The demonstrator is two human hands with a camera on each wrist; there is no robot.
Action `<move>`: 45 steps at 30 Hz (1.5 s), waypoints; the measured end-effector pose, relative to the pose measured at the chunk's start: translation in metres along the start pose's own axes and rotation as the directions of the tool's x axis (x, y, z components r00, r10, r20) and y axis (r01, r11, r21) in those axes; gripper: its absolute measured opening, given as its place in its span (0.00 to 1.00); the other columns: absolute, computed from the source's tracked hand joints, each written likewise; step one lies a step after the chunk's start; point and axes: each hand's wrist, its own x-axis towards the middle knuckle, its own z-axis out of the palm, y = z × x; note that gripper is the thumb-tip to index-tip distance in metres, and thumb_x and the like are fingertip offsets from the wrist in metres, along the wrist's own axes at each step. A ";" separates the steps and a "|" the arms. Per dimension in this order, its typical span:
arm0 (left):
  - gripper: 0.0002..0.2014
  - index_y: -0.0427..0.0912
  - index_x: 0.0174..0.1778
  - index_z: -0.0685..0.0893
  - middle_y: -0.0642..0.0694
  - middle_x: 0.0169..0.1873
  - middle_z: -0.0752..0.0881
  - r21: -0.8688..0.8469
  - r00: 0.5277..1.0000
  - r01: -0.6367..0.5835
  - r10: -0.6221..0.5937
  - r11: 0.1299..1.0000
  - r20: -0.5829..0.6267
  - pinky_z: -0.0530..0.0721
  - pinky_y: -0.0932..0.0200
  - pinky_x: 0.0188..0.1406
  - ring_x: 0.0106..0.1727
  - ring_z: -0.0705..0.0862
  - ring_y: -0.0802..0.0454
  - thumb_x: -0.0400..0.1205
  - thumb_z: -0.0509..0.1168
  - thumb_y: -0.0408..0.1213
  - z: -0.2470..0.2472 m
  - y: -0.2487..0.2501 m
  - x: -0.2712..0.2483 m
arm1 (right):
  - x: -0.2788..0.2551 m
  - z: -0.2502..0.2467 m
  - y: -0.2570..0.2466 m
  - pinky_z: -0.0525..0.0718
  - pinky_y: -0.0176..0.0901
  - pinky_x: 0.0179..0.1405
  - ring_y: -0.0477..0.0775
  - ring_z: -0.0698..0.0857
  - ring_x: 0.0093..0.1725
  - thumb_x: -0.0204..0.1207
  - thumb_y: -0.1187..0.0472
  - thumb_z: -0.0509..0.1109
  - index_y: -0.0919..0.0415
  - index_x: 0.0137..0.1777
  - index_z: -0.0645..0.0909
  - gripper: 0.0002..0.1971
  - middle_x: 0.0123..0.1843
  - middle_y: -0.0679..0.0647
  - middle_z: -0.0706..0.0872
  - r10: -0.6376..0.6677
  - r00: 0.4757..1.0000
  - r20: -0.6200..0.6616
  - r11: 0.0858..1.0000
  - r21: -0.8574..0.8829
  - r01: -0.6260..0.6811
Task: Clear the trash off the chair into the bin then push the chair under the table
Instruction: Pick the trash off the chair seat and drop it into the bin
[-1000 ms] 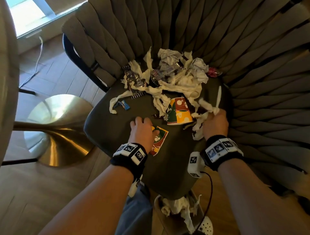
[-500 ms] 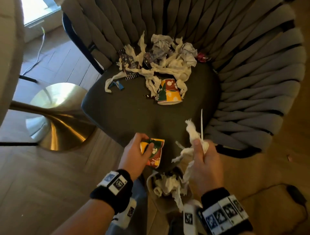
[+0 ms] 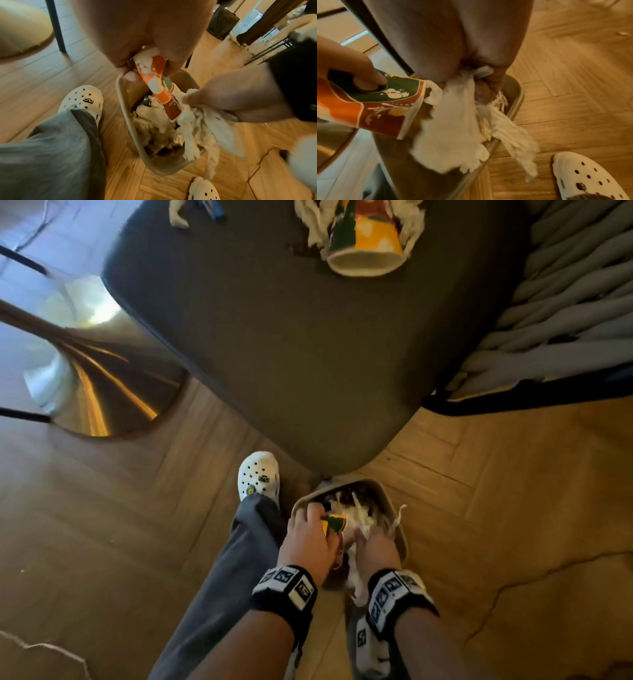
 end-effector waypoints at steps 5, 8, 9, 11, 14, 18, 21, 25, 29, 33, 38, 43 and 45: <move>0.48 0.48 0.86 0.45 0.35 0.79 0.63 0.096 0.965 0.078 -0.099 0.992 0.241 0.67 0.41 0.77 0.80 0.62 0.35 0.79 0.71 0.49 0.039 -0.014 0.022 | 0.060 0.017 -0.006 0.76 0.54 0.66 0.68 0.78 0.68 0.76 0.43 0.67 0.62 0.76 0.65 0.34 0.72 0.65 0.77 0.009 0.997 0.074 0.999 0.038 -0.012; 0.45 0.49 0.86 0.48 0.37 0.81 0.62 0.128 0.968 0.062 -0.091 0.990 0.232 0.69 0.42 0.77 0.82 0.61 0.37 0.80 0.69 0.50 0.033 -0.016 0.021 | 0.053 0.005 -0.010 0.77 0.52 0.66 0.66 0.80 0.67 0.73 0.43 0.70 0.59 0.76 0.67 0.35 0.71 0.63 0.78 -0.035 0.996 0.079 0.999 0.000 0.035; 0.43 0.50 0.86 0.51 0.39 0.82 0.60 0.140 0.976 0.031 -0.060 0.990 0.210 0.69 0.42 0.78 0.83 0.60 0.38 0.80 0.68 0.51 0.026 -0.015 0.016 | 0.043 -0.002 -0.010 0.76 0.53 0.67 0.66 0.79 0.68 0.72 0.42 0.71 0.58 0.77 0.68 0.36 0.72 0.63 0.77 -0.056 0.997 0.054 0.998 -0.003 0.056; 0.38 0.52 0.85 0.55 0.44 0.84 0.58 0.154 0.985 -0.024 -0.003 0.988 0.170 0.71 0.43 0.77 0.84 0.59 0.43 0.82 0.65 0.53 0.004 -0.006 0.001 | 0.014 -0.018 -0.012 0.76 0.52 0.65 0.64 0.78 0.68 0.73 0.42 0.70 0.55 0.76 0.70 0.33 0.71 0.61 0.76 -0.091 0.996 0.010 0.995 -0.025 0.091; 0.23 0.55 0.75 0.72 0.52 0.74 0.74 0.154 0.992 -0.082 0.065 0.985 0.109 0.82 0.52 0.66 0.69 0.77 0.53 0.84 0.60 0.56 -0.045 0.016 -0.026 | -0.031 -0.050 -0.019 0.81 0.48 0.60 0.56 0.82 0.59 0.77 0.44 0.67 0.53 0.64 0.79 0.20 0.62 0.55 0.84 -0.127 0.992 0.010 0.992 -0.023 0.127; 0.10 0.59 0.55 0.81 0.59 0.48 0.83 0.064 0.982 -0.190 0.188 0.980 0.030 0.83 0.67 0.50 0.42 0.80 0.67 0.86 0.57 0.56 -0.131 0.050 -0.042 | -0.082 -0.114 -0.059 0.84 0.47 0.50 0.54 0.86 0.48 0.80 0.44 0.63 0.50 0.55 0.82 0.13 0.49 0.52 0.89 -0.132 0.991 0.016 0.976 0.175 0.127; 0.08 0.60 0.46 0.81 0.60 0.40 0.83 -0.037 0.966 -0.248 0.244 0.968 -0.082 0.80 0.70 0.42 0.39 0.81 0.67 0.86 0.59 0.54 -0.200 0.082 -0.031 | -0.118 -0.174 -0.119 0.86 0.52 0.47 0.52 0.87 0.43 0.82 0.47 0.64 0.50 0.45 0.83 0.10 0.42 0.53 0.89 -0.186 0.978 -0.094 0.891 0.404 0.208; 0.04 0.59 0.51 0.81 0.62 0.44 0.80 -0.034 0.903 -0.327 0.302 0.944 -0.305 0.79 0.68 0.45 0.44 0.80 0.67 0.86 0.61 0.50 -0.276 0.116 0.023 | -0.121 -0.245 -0.210 0.80 0.47 0.43 0.54 0.84 0.44 0.81 0.50 0.66 0.53 0.44 0.81 0.09 0.42 0.53 0.86 -0.290 0.879 -0.378 0.816 0.382 0.434; 0.19 0.51 0.70 0.77 0.46 0.65 0.75 0.033 0.820 -0.233 0.215 0.972 -0.531 0.77 0.51 0.66 0.66 0.75 0.49 0.83 0.66 0.46 -0.338 0.132 0.097 | -0.064 -0.281 -0.288 0.77 0.50 0.59 0.59 0.78 0.63 0.77 0.43 0.70 0.56 0.64 0.76 0.22 0.65 0.57 0.76 -0.267 0.801 -0.535 0.896 0.168 0.411; 0.36 0.53 0.82 0.59 0.35 0.77 0.63 0.021 0.869 0.045 -0.028 0.999 -0.494 0.76 0.37 0.68 0.74 0.69 0.31 0.81 0.70 0.46 -0.384 0.130 0.160 | -0.026 -0.281 -0.322 0.71 0.58 0.74 0.64 0.70 0.74 0.67 0.37 0.76 0.59 0.74 0.68 0.41 0.73 0.61 0.72 -0.251 0.851 -0.461 0.956 0.022 0.293; 0.18 0.40 0.71 0.73 0.40 0.61 0.75 0.187 0.879 -0.074 0.153 0.980 -0.452 0.77 0.60 0.45 0.52 0.79 0.47 0.85 0.63 0.35 -0.384 0.112 0.194 | -0.031 -0.263 -0.315 0.80 0.59 0.66 0.58 0.77 0.70 0.62 0.39 0.81 0.53 0.75 0.67 0.43 0.71 0.54 0.76 -0.184 0.870 -0.458 0.914 0.247 0.323; 0.12 0.40 0.61 0.77 0.49 0.51 0.74 -0.038 0.791 -0.252 0.184 0.967 -0.583 0.72 0.67 0.42 0.46 0.75 0.55 0.88 0.55 0.42 -0.391 0.140 0.199 | -0.073 -0.260 -0.297 0.83 0.44 0.52 0.50 0.81 0.60 0.65 0.45 0.81 0.50 0.69 0.71 0.35 0.62 0.48 0.80 -0.156 0.882 -0.446 0.821 0.438 0.367; 0.17 0.41 0.61 0.76 0.44 0.55 0.75 -0.005 0.773 -0.250 0.196 0.968 -0.604 0.78 0.54 0.51 0.52 0.76 0.49 0.88 0.52 0.49 -0.400 0.155 0.219 | -0.085 -0.259 -0.290 0.79 0.35 0.43 0.47 0.81 0.57 0.65 0.47 0.81 0.48 0.67 0.72 0.32 0.57 0.44 0.80 -0.147 0.889 -0.433 0.775 0.509 0.376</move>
